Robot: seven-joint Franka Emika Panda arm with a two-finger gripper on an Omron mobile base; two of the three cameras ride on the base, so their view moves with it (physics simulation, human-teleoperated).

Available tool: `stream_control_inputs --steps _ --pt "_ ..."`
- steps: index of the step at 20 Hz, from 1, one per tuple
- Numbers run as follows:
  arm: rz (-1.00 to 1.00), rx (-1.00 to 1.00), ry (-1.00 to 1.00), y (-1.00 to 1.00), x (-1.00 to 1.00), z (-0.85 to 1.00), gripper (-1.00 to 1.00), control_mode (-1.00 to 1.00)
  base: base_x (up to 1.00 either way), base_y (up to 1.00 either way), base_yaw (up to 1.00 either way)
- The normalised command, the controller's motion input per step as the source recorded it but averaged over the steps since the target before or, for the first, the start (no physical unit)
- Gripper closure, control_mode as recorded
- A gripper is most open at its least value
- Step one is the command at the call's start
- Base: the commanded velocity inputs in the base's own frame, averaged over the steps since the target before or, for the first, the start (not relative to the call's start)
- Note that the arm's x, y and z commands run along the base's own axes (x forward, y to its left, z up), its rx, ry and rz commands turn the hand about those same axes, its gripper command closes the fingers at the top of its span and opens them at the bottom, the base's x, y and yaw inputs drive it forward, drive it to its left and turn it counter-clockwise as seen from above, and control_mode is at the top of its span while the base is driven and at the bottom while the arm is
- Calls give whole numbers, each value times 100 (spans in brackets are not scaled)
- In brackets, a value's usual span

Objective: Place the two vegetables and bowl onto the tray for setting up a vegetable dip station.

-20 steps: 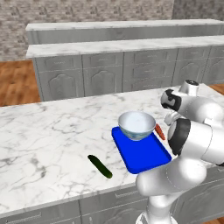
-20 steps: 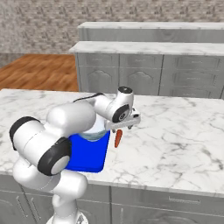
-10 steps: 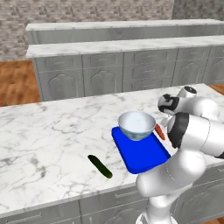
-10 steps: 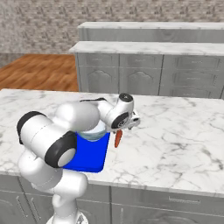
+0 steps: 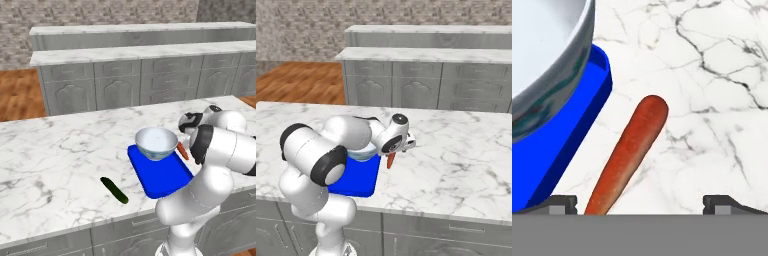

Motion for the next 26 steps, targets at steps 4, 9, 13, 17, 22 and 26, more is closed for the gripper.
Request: stream_control_inputs --steps 4,9,13,17,22,26 --pt "0 2 -2 3 0 -27 -100 -100 0 0 0" --pt "0 1 -2 5 0 -28 -100 -100 0 0 0" --pt "1 2 -1 7 0 -27 -100 -100 0 0 0" --pt "1 2 -3 4 0 -22 -100 -100 0 0 0" --pt "2 1 -2 2 0 -11 -100 -100 0 0 0" --pt "3 0 0 11 1 -3 -100 -100 0 0 0"
